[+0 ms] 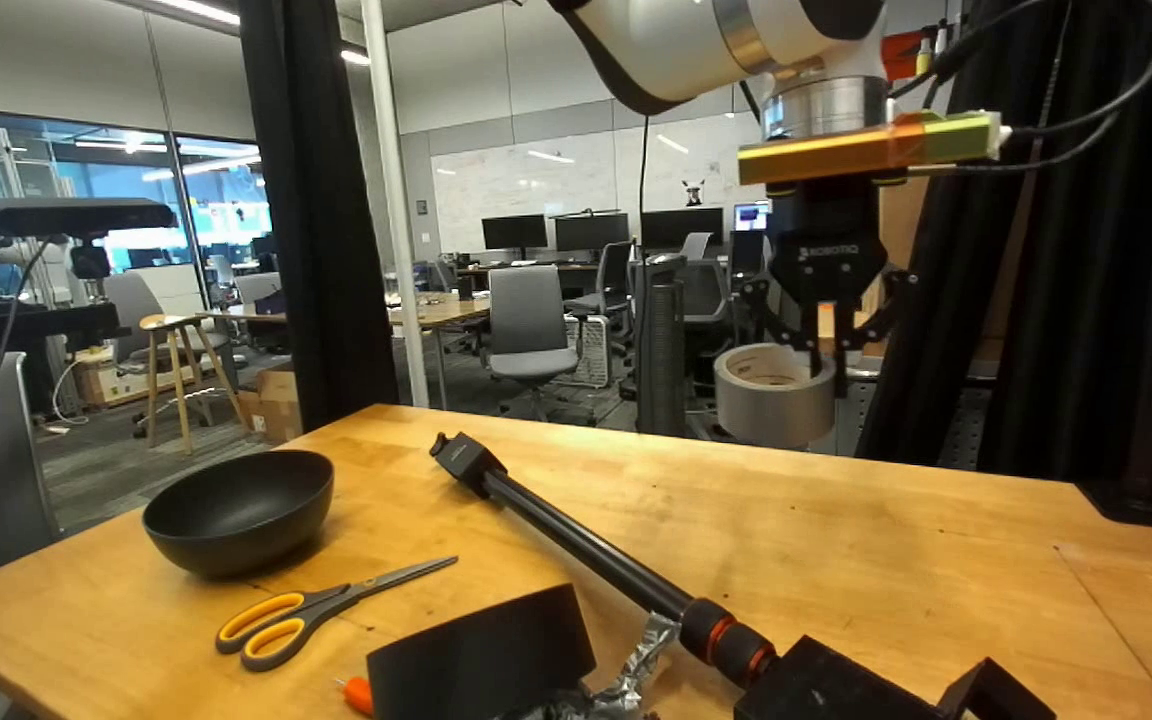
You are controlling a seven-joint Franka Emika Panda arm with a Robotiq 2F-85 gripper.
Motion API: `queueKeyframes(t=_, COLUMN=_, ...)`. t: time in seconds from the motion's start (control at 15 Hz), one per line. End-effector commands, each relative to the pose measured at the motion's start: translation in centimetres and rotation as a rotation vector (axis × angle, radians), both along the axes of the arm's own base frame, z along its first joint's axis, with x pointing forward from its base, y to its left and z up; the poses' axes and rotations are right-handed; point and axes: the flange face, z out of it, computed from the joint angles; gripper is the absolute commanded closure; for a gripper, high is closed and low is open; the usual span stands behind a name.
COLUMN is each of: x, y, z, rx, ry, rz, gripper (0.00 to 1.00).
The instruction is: Move the tape to the right
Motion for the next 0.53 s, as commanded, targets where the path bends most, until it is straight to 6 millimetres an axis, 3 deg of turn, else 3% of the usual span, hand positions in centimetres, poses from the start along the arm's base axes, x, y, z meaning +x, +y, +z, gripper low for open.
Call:
queueKeyframes(t=0.0, x=2.7, y=-3.2, z=-1.5, rx=0.006, ry=0.016, rz=-0.008, gripper=0.97)
queueKeyframes(t=0.27, x=4.2, y=-4.1, z=-5.2, rx=0.019, ry=0.062, rz=-0.027, gripper=0.97)
queueKeyframes(t=0.47, x=4.8, y=-3.5, z=-7.7, rx=0.039, ry=0.089, rz=-0.028, gripper=0.97)
